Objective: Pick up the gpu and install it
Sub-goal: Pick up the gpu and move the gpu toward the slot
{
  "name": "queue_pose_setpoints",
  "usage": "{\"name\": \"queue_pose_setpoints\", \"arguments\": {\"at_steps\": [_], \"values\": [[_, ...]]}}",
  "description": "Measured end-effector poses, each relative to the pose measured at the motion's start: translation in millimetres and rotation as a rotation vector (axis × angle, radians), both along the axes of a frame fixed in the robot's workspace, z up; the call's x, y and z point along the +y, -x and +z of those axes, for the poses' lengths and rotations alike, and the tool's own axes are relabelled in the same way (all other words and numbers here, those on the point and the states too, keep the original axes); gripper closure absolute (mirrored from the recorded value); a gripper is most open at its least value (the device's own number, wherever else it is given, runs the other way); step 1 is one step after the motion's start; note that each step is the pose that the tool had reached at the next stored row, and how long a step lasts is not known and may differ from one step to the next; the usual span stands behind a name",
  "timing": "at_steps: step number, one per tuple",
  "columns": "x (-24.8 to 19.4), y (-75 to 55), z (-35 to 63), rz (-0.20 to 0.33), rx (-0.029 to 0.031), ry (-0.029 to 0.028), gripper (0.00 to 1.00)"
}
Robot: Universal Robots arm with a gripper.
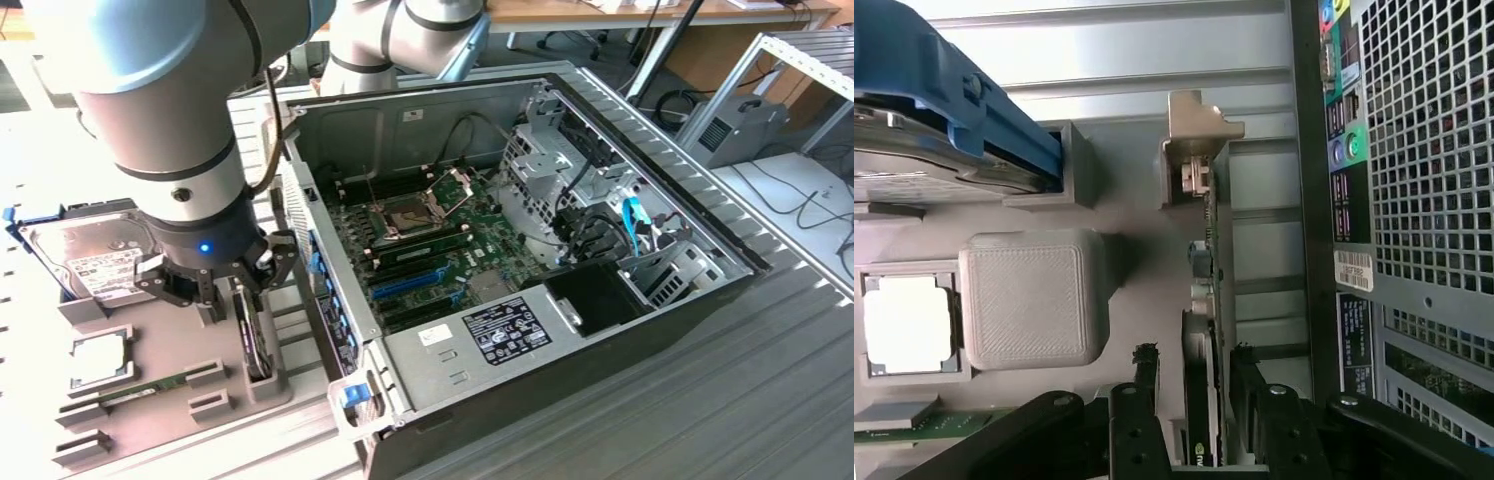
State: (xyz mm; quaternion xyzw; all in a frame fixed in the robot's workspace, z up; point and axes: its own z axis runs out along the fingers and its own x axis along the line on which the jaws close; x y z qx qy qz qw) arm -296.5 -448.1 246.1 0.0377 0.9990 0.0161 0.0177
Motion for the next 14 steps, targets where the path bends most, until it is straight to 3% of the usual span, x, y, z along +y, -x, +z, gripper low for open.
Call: {"name": "queue_pose_setpoints", "arguments": {"at_steps": [4,7,14], "values": [[3.2,0.7,-2.7,0.0,0.0001,0.0001,0.58],[8.6,0.9,-3.6,0.0,0.0,0.0001,0.58],[8.7,0.9,-3.9,0.0,0.0,0.0004,0.58]]}}
